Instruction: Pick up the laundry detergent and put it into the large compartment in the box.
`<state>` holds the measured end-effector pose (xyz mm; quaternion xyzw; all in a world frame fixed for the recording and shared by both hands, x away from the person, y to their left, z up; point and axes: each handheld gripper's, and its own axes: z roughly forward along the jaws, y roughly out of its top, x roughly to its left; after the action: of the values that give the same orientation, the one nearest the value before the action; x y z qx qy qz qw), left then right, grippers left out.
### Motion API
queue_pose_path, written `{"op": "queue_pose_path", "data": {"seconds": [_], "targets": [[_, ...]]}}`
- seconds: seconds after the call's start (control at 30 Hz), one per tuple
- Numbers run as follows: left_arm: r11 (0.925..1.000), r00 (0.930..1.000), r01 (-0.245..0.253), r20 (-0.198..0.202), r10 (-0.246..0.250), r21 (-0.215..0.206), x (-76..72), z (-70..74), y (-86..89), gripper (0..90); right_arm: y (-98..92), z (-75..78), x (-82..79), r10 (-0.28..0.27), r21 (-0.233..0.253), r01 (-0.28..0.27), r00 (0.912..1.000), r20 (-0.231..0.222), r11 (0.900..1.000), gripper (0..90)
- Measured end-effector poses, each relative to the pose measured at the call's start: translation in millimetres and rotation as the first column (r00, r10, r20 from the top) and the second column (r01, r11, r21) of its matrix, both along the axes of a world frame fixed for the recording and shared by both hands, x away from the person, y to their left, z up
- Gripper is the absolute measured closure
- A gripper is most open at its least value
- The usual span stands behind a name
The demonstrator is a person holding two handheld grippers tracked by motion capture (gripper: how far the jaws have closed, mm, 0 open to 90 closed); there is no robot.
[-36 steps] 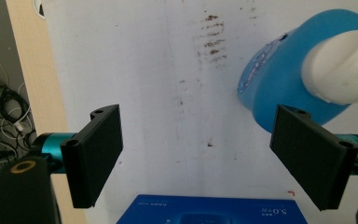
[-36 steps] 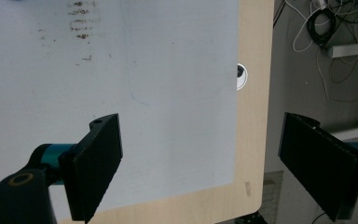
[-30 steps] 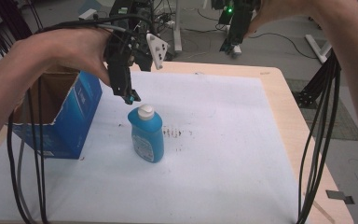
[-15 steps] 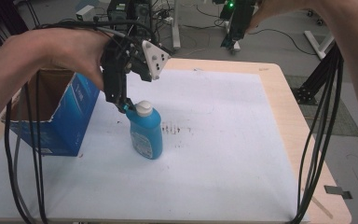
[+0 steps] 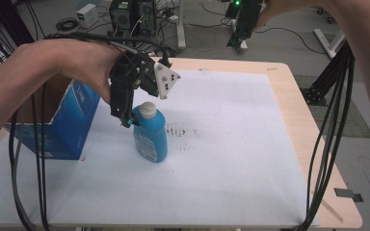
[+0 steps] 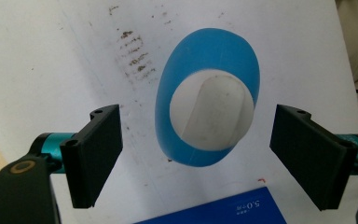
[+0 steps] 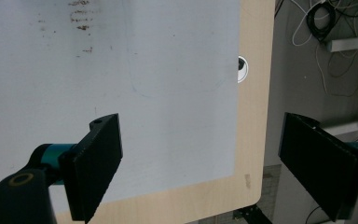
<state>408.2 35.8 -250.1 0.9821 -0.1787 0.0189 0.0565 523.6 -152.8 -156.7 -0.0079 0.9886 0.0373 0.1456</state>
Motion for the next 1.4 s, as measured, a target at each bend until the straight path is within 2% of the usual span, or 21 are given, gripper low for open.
{"op": "queue_pose_path", "data": {"seconds": [0.3,0.57,0.8,1.0,1.23,1.4], "targets": [[0.9995,0.9998,0.017,-0.004,-0.017,0.027,-1.9,-17.9,-6.5,17.0,0.7,-0.4,-0.1,0.006,0.0,-0.006,1.0,0.0,1.0,12.8],[0.9988,0.9996,0.03,-0.005,-0.029,0.04,-2.3,-26.6,-9.2,17.0,2.2,-3.3,-0.3,0.004,-0.001,-0.004,1.0,-0.003,1.0,12.8],[0.9989,0.9995,0.031,-0.007,-0.031,0.035,-1.5,-27.7,-10.5,17.2,2.0,-5.6,0.2,0.005,-0.001,-0.005,1.0,-0.006,1.0,12.8],[0.9975,0.9993,0.038,-0.004,-0.038,0.06,-0.3,-29.5,-10.1,17.2,0.9,-5.0,-0.6,0.003,0.002,-0.003,1.0,-0.004,1.0,12.8],[0.9979,0.9991,0.041,-0.005,-0.041,0.049,-2.5,-29.4,-12.6,17.2,0.7,-5.1,-1.1,0.002,-0.003,-0.002,1.0,-0.005,1.0,12.8],[0.9972,0.9991,0.042,-0.006,-0.042,0.062,-1.4,-30.3,-13.4,17.8,0.5,-5.0,-1.6,0.005,0.0,-0.005,1.0,-0.003,1.0,12.8]]}}
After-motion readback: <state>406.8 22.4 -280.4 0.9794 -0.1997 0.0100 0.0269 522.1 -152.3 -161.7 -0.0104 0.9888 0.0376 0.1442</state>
